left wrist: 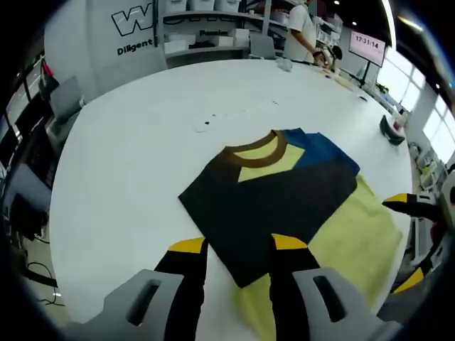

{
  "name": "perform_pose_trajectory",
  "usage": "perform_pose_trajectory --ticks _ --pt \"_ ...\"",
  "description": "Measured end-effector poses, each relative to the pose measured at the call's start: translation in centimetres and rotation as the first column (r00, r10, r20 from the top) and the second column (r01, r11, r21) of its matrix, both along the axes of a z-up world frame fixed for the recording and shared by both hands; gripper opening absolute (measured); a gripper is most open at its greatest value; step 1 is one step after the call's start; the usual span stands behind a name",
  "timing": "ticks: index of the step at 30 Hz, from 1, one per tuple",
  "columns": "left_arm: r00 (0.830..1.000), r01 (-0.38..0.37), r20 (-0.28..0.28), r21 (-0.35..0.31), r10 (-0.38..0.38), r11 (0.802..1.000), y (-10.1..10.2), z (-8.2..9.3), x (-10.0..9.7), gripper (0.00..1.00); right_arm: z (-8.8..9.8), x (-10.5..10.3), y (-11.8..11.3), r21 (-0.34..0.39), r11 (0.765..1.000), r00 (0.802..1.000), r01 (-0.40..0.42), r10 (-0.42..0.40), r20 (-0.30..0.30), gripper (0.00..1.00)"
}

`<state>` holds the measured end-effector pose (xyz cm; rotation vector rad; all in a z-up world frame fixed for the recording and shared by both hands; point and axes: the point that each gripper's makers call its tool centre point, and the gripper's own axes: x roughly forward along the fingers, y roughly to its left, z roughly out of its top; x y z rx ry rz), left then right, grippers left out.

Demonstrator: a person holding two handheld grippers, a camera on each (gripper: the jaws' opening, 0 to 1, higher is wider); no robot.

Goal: Fold the garment on the visible template until the final outline fits inside the template.

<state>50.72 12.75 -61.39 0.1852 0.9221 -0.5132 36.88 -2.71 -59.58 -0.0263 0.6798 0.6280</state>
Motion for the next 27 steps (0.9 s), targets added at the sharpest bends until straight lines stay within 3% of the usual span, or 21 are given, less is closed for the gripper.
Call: perform_pose_trajectory --ticks 5,9,11,13,15,18,21,27 --pt "0.998 -0.04 -0.04 -0.032 0.039 0.999 0.9 -2.0 -2.0 0.34 -0.2 -0.7 -1.0 0.001 1.0 1.0 0.019 -0.019 -0.017 0.88" --pt "0.995 -0.074 -0.065 0.004 0.075 0.997 2.2 -4.1 -3.3 0.26 -0.4 -0.9 -1.4 -0.007 1.0 0.999 0.028 -0.028 -0.024 0.88" --pt "0.991 -0.096 -0.092 -0.009 0.095 0.995 2.2 -4.8 -3.8 0.21 -0.5 -1.0 -1.5 -0.007 1.0 0.999 0.03 -0.03 -0.027 0.89" --pt "0.989 -0.106 -0.109 -0.032 0.102 0.994 2.0 -5.1 -4.1 0.15 -0.6 -1.1 -1.7 -0.011 0.999 0.999 0.033 -0.033 -0.03 0.89" --pt "0.989 -0.114 -0.099 -0.013 0.112 0.993 2.1 -5.4 -4.1 0.15 -0.8 -1.3 -2.0 -0.017 0.999 0.999 0.035 -0.036 -0.037 0.89" --pt "0.991 -0.087 -0.102 0.04 0.091 0.995 2.6 -6.0 -4.3 0.06 -1.1 -1.5 -2.4 -0.024 0.999 0.998 0.04 -0.041 -0.043 0.89" --pt "0.991 -0.09 -0.094 0.061 0.095 0.994 3.0 -6.4 -4.4 0.06 -1.1 -1.6 -2.9 -0.028 0.998 0.998 0.05 -0.051 -0.046 0.89" --pt "0.989 -0.115 -0.089 0.035 0.118 0.993 3.3 -6.1 -4.6 0.06 -1.3 -1.9 -3.9 -0.043 0.997 0.997 0.06 -0.062 -0.048 0.9"
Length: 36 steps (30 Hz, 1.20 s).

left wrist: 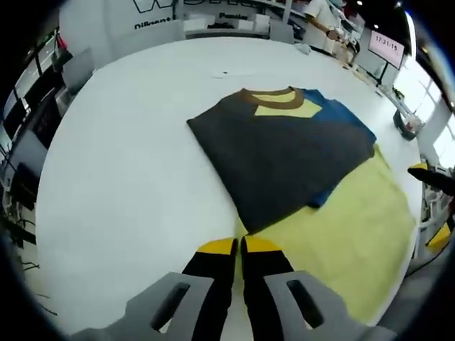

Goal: Fold the garment on the visible template until the final outline fits inside the template.

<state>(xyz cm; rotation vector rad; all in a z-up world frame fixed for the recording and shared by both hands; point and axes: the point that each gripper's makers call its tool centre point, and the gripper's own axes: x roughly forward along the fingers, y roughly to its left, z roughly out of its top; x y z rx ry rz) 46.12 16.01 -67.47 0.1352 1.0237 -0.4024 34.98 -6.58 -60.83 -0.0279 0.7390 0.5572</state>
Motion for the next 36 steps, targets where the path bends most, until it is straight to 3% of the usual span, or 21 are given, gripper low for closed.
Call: perform_pose_trajectory --ticks 18,20,22,30,31,36 --pt "0.997 -0.083 0.0 0.101 0.083 0.991 5.3 0.5 0.0 0.08 -1.8 -1.2 -2.1 -0.025 0.999 0.998 0.035 -0.036 -0.053 0.9" --pt "0.998 -0.054 0.045 0.096 0.05 0.994 6.0 1.2 0.8 0.12 -2.0 -1.3 -2.2 -0.028 0.999 0.997 0.036 -0.037 -0.061 0.9" --pt "0.992 -0.067 0.107 0.032 0.063 0.997 5.2 2.5 0.9 0.15 -2.0 -1.4 -2.2 -0.029 0.999 0.998 0.034 -0.035 -0.061 0.9" --pt "0.992 -0.048 0.115 -0.03 0.051 0.998 4.3 4.7 -2.6 0.3 -2.3 -2.1 -2.4 -0.019 0.999 0.995 0.046 -0.047 -0.093 0.88" --pt "0.99 -0.058 0.125 -0.073 0.067 0.996 3.8 5.2 -4.6 0.32 -2.3 -2.3 -2.5 -0.012 0.999 0.994 0.051 -0.052 -0.098 0.88" --pt "0.995 -0.046 0.09 -0.072 0.052 0.996 3.4 4.6 -8.0 0.41 -2.5 -3.2 -2.6 -0.033 0.999 0.992 0.035 -0.039 -0.121 0.86"
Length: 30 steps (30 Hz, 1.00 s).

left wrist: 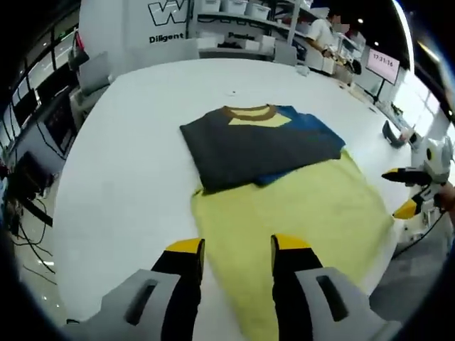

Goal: Fold the garment on the visible template until the final outline fits inside the template.

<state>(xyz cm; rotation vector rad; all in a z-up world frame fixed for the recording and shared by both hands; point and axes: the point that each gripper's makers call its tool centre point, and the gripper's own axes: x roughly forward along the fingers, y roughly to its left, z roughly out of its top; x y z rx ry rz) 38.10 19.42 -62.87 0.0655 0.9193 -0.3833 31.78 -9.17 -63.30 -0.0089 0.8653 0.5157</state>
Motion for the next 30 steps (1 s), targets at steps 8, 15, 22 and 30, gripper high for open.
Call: perform_pose_trajectory --ticks 8,15,22,30 --pt "0.995 0.012 -0.099 -0.002 -0.012 1.0 0.3 -1.9 -6.9 0.52 -0.5 -2.5 -0.3 -0.03 0.999 0.999 -0.043 0.042 -0.032 0.88" --pt "0.993 0.003 -0.119 0.001 -0.003 1.0 0.7 -1.6 -9.4 0.58 -1.2 -4.4 -0.9 -0.038 0.998 0.997 -0.048 0.045 -0.069 0.89" --pt "0.991 0.006 -0.133 0.004 -0.005 1.0 0.7 -1.9 -10.0 0.66 -1.4 -4.9 -1.1 -0.041 0.998 0.996 -0.05 0.047 -0.076 0.88" --pt "0.99 0.012 -0.142 0.004 -0.011 1.0 0.7 -2.2 -11.0 0.62 -1.9 -5.4 -1.5 -0.051 0.997 0.995 -0.051 0.047 -0.088 0.77"
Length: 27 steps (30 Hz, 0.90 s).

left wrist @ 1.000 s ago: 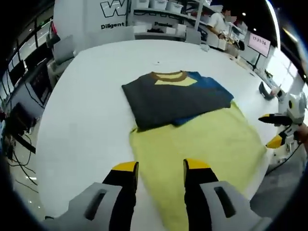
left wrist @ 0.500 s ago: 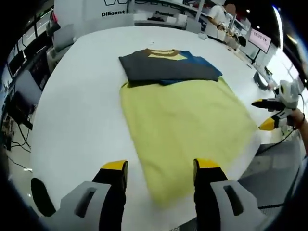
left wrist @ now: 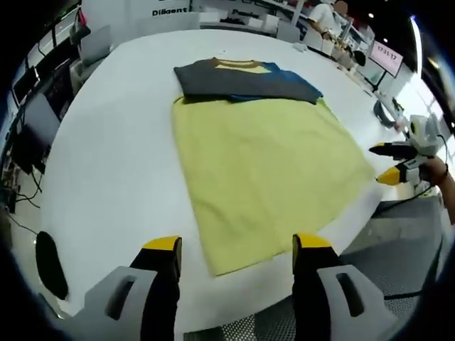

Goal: Fold the garment on the visible template until the final outline fits inside the template.

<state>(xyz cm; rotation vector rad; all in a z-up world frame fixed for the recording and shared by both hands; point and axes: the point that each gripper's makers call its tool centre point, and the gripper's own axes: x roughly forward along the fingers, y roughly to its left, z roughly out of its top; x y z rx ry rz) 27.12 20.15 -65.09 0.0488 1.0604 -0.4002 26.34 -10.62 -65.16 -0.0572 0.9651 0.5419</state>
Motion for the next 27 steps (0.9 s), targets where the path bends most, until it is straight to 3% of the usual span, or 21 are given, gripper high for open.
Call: perform_pose_trajectory --ticks 5,14,16,21,23,24,27 --pt "1.0 -0.024 -0.018 -0.01 0.024 1.0 -0.1 -0.7 -1.1 0.58 -0.4 -0.5 -0.4 -0.005 1.0 1.0 0.002 -0.002 -0.006 0.72" --pt "0.996 -0.062 -0.061 0.044 0.065 0.997 0.9 -1.8 -3.0 0.49 -1.5 -1.3 -1.2 -0.011 1.0 0.999 0.024 -0.025 -0.027 0.51" --pt "0.994 -0.089 -0.057 0.032 0.091 0.995 1.0 -1.9 -3.1 0.46 -1.6 -1.5 -1.5 -0.017 0.999 0.999 0.031 -0.031 -0.03 0.47" --pt "0.988 -0.138 -0.059 0.035 0.14 0.99 1.6 -2.0 -3.1 0.29 -2.2 -1.7 -2.0 -0.04 0.998 0.998 0.047 -0.049 -0.033 0.4" --pt "0.988 -0.14 -0.06 0.04 0.142 0.989 1.8 -2.0 -3.2 0.28 -2.2 -1.7 -2.2 -0.053 0.997 0.998 0.049 -0.05 -0.028 0.37" --pt "0.986 -0.145 -0.079 0.042 0.148 0.988 1.7 -2.2 -3.6 0.26 -2.3 -1.9 -2.2 -0.08 0.996 0.999 0.03 -0.032 -0.027 0.34" --pt "0.986 -0.155 -0.054 0.064 0.159 0.986 1.9 -2.3 -3.3 0.23 -2.4 -1.8 -2.5 -0.092 0.994 0.998 0.053 -0.055 -0.024 0.2"
